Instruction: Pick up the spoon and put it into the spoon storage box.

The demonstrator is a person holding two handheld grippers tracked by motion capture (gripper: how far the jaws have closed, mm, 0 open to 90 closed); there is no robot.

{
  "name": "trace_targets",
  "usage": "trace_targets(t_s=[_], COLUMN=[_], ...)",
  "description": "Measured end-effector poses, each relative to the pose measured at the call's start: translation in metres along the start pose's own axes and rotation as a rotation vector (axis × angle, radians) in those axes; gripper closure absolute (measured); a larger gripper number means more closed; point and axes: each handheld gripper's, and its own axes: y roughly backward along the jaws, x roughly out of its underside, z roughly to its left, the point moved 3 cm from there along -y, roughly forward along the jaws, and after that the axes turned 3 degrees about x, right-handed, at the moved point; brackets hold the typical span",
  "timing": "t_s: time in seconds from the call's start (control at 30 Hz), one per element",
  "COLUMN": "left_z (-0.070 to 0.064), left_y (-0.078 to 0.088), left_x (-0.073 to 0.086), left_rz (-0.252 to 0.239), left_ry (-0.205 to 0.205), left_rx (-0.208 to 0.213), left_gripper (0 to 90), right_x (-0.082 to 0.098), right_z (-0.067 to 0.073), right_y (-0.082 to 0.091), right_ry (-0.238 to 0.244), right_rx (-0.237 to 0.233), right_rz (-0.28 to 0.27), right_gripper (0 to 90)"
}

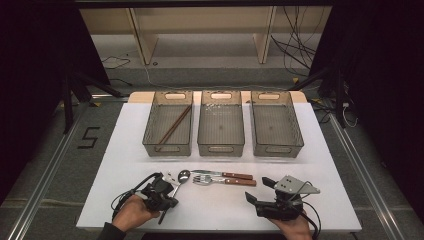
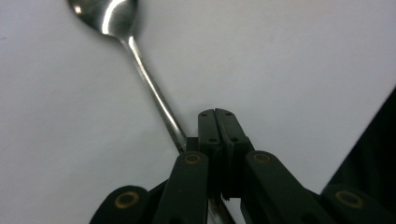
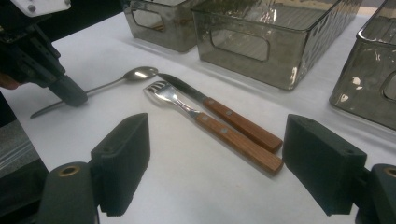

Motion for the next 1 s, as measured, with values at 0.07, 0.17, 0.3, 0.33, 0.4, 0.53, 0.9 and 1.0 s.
trace_targets(t_s=[0.07,0.17,0.3,0.33,0.4,0.53,0.9,1.0], left_z=[0.005,0.011,0.015,0.015,0.015,0.017,0.024,0.028], left_y=[0.002,0.004,0.006,0.006,0.007,0.014,0.027,0.022], left_x=[0.002,0.004,0.004,0.004,0.004,-0.001,-0.012,-0.012], left_rz=[0.009,0.015,0.019,0.02,0.018,-0.005,0.01,0.046], left_ry=[0.01,0.026,0.044,0.043,0.04,0.062,0.176,0.201], left_rx=[-0.019,-0.038,-0.042,-0.045,-0.055,-0.059,-0.103,-0.102], left_gripper=[88.8,88.8,88.8,88.7,88.6,84.5,42.7,37.7], right_x=[0.0,0.0,0.0,0.0,0.0,0.0,0.0,0.0], right_z=[0.0,0.0,0.0,0.0,0.0,-0.001,-0.002,-0.002], right_y=[0.0,0.0,0.0,0.0,0.0,0.0,0.001,0.001], right_ry=[0.0,0.002,0.001,0.003,0.003,-0.005,-0.008,-0.008], right_rx=[0.0,0.0,0.0,0.0,-0.001,0.001,0.001,0.001], right_rz=[0.0,0.0,0.0,-0.001,-0.001,-0.003,-0.008,-0.006], right_gripper=[24.1,24.1,24.1,24.1,24.1,24.1,24.1,24.0])
